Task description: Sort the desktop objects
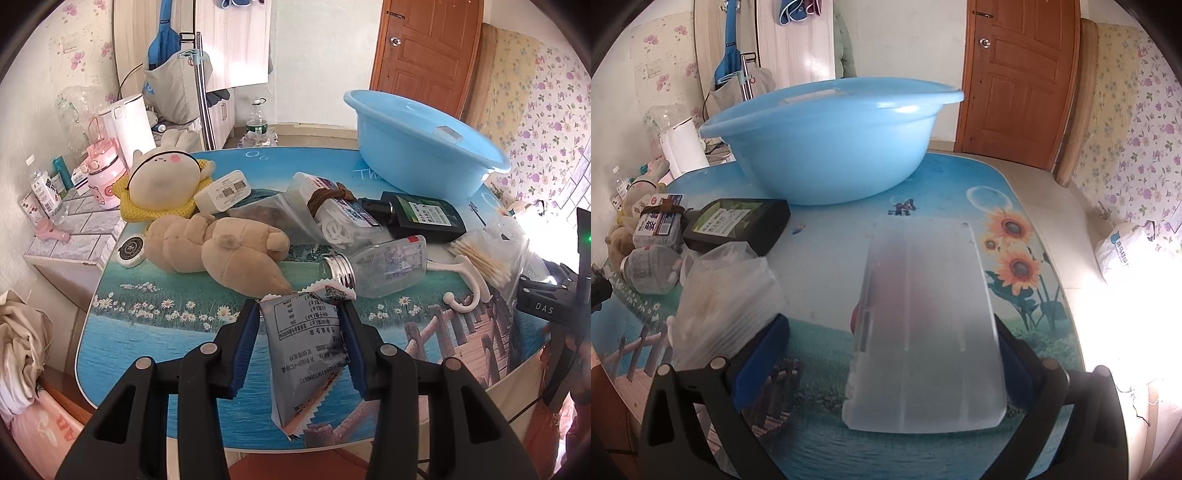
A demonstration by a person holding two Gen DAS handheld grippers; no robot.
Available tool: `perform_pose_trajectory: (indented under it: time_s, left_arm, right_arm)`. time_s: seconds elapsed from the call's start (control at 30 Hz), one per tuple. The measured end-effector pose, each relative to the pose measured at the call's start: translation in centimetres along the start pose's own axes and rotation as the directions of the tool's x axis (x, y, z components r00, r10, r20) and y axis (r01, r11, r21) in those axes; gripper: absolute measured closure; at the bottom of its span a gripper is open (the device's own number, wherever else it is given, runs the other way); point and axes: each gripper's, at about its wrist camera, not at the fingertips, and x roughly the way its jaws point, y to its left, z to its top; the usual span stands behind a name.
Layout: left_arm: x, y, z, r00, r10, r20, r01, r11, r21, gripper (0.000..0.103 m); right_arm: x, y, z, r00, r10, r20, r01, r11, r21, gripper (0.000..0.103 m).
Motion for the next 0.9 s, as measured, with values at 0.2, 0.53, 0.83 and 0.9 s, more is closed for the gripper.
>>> perform_pose_trajectory:
  time_s: [0.2,0.53,0.83,0.9]
  left_arm:
    - [-0.02,-0.51,0.07,1.0,-0.009,-0.003,0.009,1.0,0.006,0.06]
    - [0.4,-0.3,0.02,1.0,-0.027,-0.009,0.027,1.0,-0.004,0.06]
    - [0.29,-0.95,0.11,1.0,-0.022,-0.013,0.022,1.0,0.017,0.06]
    - [0.09,-0.77,0.19,1.0,-0.017,-0.01,0.017,1.0,0.013,0.06]
  right_arm:
    - [-0.05,-0.05,-0.03,1.0,0.004,0.007,-0.004,1.0,0.0,0.0]
    - [0.16,-0.1,0.09,1.0,-0.001,0.007,0.001,1.0,0.005,0.0]
    - [0.14,-0.08,0.1,1.0,-0.002,0.008,0.002,1.0,0.007,0.0]
    - [0.15,-0.08,0.14,1.0,-0.002,0.008,0.002,1.0,0.007,0.0]
